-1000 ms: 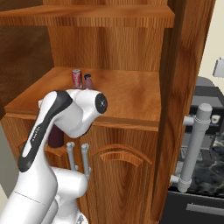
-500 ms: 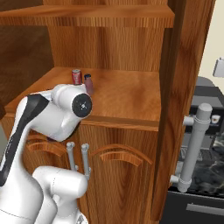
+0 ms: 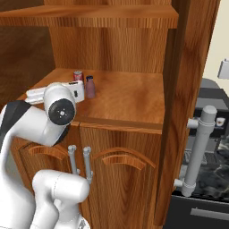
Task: Pick the juice, can, juice from the counter and place them in the open cabinet.
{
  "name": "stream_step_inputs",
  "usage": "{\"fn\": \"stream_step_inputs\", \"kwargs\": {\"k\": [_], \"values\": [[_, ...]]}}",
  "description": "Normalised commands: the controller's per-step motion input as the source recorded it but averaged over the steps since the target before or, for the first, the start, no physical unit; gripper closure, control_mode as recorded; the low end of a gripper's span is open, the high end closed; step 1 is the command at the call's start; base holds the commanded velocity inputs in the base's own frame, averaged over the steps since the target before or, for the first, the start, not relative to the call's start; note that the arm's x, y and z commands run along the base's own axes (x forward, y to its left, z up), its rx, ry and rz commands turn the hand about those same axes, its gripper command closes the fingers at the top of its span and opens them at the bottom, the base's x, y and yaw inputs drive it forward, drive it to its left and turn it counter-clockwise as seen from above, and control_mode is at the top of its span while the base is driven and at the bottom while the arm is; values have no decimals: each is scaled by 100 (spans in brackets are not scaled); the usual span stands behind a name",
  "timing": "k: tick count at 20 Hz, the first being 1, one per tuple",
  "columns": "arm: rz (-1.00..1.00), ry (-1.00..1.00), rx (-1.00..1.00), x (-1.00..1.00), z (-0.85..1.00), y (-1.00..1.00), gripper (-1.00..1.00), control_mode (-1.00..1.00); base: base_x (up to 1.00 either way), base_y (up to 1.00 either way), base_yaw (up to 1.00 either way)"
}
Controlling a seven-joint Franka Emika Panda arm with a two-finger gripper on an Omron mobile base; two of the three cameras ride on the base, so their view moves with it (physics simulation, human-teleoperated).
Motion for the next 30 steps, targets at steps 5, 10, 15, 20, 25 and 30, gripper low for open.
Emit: {"fn": "stream_step_inputs", "kwargs": {"k": [5, 10, 15, 20, 25, 30], "values": [[0, 1, -4, 13, 36, 7, 100, -100, 0, 0, 0], [0, 17, 0, 19, 30, 8, 100, -100, 0, 0, 0], [0, 3, 0, 27, 14, 8, 100, -100, 0, 0, 0], [0, -4, 0, 38, 0, 6, 100, -100, 0, 0, 0], [0, -14, 0, 35, -1, 10, 100, -100, 0, 0, 0], [0, -15, 1, 32, -7, 10, 100, -100, 0, 0, 0]]}}
